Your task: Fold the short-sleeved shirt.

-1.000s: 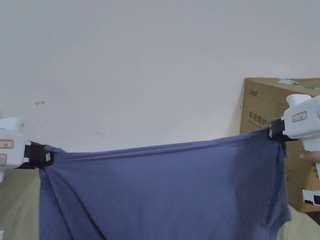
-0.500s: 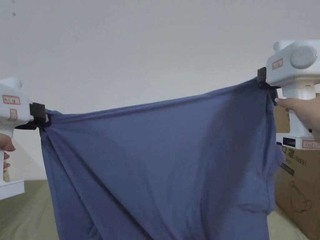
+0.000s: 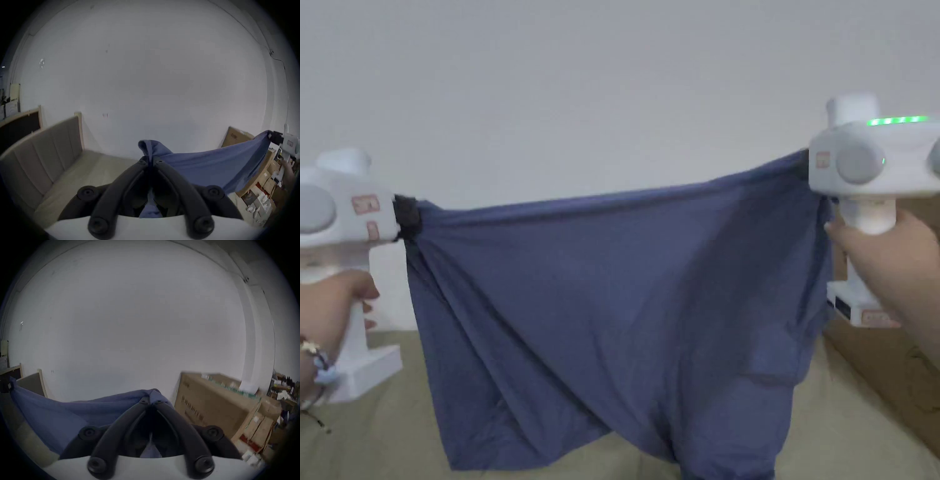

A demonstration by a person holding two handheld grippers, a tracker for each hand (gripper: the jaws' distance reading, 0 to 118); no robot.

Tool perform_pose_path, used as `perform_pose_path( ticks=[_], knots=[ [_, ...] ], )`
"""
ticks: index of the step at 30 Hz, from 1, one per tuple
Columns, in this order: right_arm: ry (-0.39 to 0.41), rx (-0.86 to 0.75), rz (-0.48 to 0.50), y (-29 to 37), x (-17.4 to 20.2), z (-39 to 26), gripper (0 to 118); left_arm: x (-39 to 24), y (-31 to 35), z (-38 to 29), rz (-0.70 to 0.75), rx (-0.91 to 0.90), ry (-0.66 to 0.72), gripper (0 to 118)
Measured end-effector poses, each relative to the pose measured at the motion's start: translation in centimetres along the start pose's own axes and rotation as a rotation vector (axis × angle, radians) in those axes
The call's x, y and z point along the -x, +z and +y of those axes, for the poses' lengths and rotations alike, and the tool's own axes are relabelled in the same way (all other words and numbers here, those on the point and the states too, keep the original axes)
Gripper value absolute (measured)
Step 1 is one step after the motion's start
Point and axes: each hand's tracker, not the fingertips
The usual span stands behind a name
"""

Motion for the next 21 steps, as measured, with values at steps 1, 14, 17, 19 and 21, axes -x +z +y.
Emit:
perform_pose_path(
  ticks=[1,14,17,19,21],
  knots=[
    [-0.005,0.059,-0.002,-0.5,0.0,-3.8,0,0.5,-0.7,-3.2,-0.010,0.048,0.029,3],
    [0.035,0.817,0.192,13.0,-6.2,-43.0,0,9.1,8.3,-36.9,-0.005,0.707,0.135,3],
    [0.008,0.832,0.252,18.6,-8.1,-43.7,0,9.9,12.8,-38.1,-0.033,0.745,0.119,3],
    [0.023,0.875,0.263,21.8,-8.8,-43.5,0,9.9,16.1,-38.3,-0.064,0.780,0.076,3],
    [0.023,0.962,0.281,23.5,-9.8,-43.7,0,10.1,18.4,-38.6,-0.090,0.850,0.083,3]
  ],
)
